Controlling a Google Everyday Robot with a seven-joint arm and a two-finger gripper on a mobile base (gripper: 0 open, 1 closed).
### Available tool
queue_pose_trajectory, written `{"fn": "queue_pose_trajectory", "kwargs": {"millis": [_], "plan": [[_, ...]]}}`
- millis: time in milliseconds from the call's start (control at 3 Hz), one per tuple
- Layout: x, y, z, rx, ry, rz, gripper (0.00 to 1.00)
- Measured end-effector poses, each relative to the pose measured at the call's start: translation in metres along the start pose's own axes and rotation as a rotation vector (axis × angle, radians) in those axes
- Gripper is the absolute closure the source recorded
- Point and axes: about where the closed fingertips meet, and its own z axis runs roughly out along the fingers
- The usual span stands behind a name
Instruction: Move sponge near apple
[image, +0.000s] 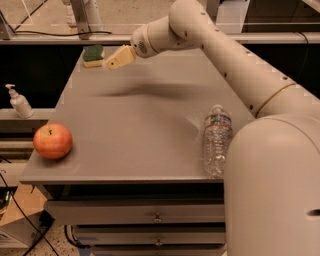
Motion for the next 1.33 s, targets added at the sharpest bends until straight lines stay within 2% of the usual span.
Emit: {"fn": "queue_pose_trajectory", "kwargs": {"millis": [333,1000,1333], "plan": [[-0.009,-0.003,0.015,-0.003,-0.035,0.018,0.0],[-0.007,-0.01,0.048,0.059,-0.055,0.035,0.0],[0.003,-0.015,0.068,0.09,-0.049,0.055,0.0]]}}
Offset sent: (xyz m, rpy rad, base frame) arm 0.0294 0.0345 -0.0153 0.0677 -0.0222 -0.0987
